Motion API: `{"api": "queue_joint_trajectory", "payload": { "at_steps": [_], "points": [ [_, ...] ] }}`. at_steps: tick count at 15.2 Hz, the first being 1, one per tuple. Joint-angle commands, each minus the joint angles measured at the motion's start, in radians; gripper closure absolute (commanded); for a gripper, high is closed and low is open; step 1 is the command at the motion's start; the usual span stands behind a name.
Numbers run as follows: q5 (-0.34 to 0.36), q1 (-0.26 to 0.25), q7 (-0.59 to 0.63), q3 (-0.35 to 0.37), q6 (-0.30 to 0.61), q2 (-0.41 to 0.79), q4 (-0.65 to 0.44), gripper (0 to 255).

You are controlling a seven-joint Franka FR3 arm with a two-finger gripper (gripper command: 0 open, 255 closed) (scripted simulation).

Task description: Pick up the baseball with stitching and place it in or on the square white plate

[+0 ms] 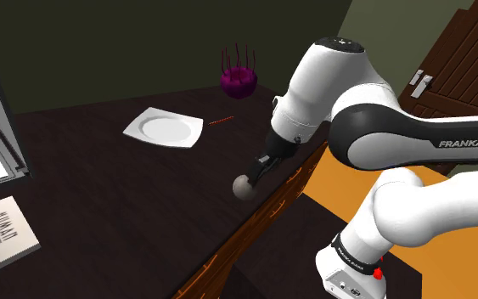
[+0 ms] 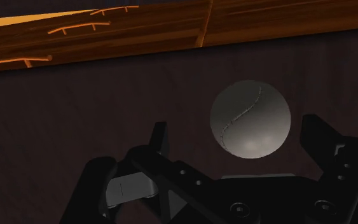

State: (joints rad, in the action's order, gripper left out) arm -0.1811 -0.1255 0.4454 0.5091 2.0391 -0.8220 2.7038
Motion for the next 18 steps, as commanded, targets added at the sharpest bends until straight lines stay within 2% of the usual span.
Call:
{"api": "queue_joint_trajectory", "payload": {
  "at_steps": [1,9,17,18],
  "points": [
    [-0.006,0.014,0.067,0.073,0.072,0.058,-0.008,0],
    [-0.009,0.036,0.074,0.106,0.200,0.122,0.056,0],
    [-0.009,0.036,0.074,0.106,0.200,0.122,0.056,0],
    [-0.009,0.036,0.074,0.106,0.200,0.122,0.056,255]
  ]
}}
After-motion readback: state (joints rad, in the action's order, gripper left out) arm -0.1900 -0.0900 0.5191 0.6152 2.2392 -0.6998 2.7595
